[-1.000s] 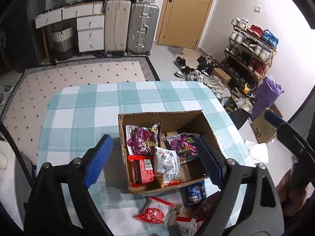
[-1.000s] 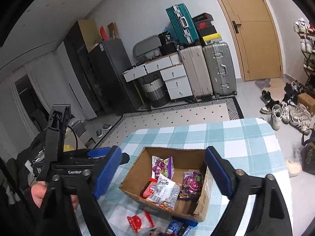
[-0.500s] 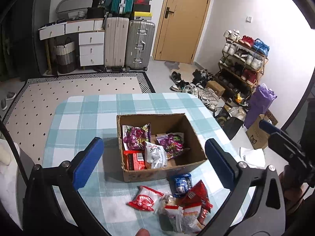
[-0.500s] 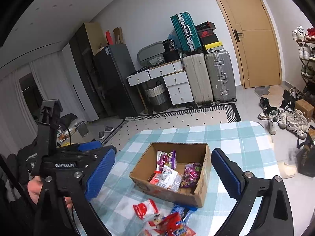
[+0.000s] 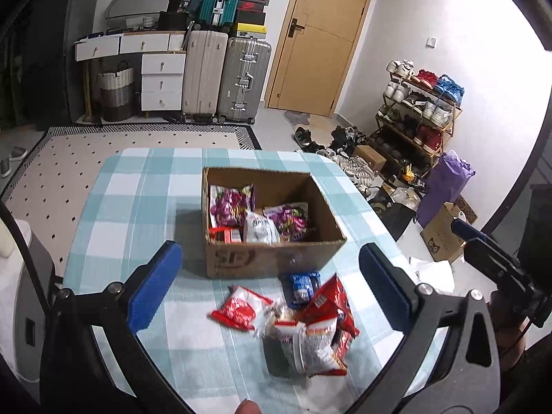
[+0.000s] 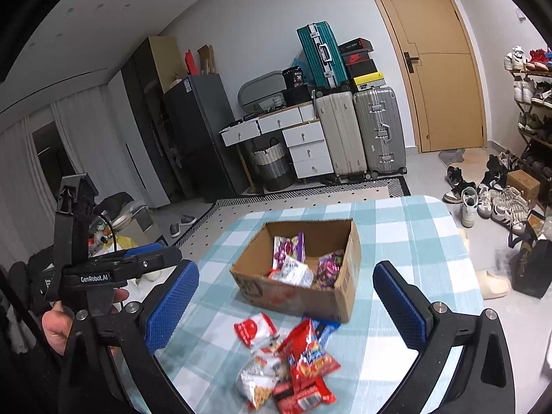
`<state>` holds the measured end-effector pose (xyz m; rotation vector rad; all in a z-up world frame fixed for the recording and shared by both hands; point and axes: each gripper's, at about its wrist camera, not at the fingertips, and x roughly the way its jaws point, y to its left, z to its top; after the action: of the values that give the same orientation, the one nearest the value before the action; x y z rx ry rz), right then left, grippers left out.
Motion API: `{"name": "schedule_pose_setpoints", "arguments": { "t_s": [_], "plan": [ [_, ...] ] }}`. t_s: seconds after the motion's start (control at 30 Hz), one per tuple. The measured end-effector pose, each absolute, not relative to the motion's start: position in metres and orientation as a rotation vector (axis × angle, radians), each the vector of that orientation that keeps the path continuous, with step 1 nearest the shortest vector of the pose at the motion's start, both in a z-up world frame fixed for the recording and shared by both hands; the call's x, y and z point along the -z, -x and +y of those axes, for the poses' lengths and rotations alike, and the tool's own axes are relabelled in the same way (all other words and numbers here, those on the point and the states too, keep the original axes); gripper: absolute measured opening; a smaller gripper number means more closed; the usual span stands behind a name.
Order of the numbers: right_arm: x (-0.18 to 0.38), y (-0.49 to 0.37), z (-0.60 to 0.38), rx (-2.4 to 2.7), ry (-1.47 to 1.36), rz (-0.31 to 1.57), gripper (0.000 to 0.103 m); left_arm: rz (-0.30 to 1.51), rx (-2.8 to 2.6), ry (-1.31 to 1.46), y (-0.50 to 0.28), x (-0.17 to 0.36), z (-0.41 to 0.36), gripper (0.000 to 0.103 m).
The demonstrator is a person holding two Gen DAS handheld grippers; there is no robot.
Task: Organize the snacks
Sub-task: 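Withdraw both open grippers from the box toward the remaining snacks, then grasp the white milk-snack bag with the left gripper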
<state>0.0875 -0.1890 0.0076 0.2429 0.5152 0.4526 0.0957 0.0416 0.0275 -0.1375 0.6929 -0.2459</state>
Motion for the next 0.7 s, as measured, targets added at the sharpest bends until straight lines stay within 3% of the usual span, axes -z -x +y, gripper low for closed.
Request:
{"name": "schedule_pose_setpoints", "arguments": {
  "t_s": [0.7],
  "plan": [
    [0.077,-0.038,-0.21,-0.419,-0.301,0.633,0.103,0.849,0.284,0.248,-0.063,0.075,0.035,0.102]
  ]
}}
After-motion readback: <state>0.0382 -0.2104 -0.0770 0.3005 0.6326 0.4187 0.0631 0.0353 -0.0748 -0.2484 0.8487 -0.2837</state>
